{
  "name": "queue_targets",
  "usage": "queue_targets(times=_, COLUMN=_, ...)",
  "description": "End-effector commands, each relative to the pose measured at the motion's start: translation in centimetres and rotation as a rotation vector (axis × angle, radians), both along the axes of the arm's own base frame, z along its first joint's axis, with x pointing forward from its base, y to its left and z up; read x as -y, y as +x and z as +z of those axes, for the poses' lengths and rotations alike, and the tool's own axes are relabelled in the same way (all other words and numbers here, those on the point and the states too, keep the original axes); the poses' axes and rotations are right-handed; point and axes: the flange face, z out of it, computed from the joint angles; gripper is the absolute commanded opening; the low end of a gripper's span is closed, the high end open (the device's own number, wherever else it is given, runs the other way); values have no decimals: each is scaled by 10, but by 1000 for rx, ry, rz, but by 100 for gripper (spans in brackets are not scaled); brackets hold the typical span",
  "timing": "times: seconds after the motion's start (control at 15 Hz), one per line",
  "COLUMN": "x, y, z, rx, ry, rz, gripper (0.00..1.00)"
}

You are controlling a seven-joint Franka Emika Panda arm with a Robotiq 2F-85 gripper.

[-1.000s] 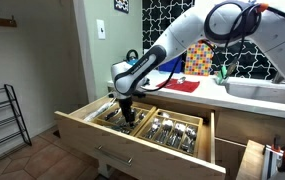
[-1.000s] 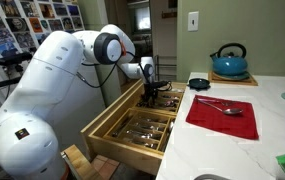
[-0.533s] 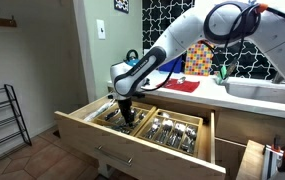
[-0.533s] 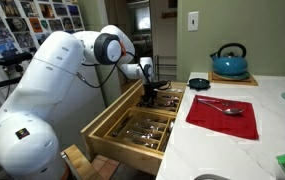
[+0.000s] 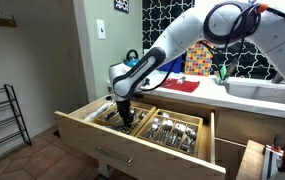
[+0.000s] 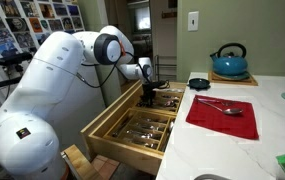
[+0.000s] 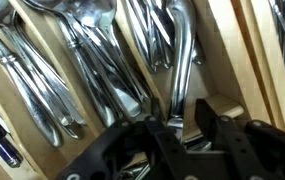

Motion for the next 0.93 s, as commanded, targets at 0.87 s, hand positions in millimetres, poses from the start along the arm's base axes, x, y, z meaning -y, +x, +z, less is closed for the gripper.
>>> queue_targets(times=0.87, x=3, y=-6, z=80, rx=50, ry=50, rz=-71, gripper=5)
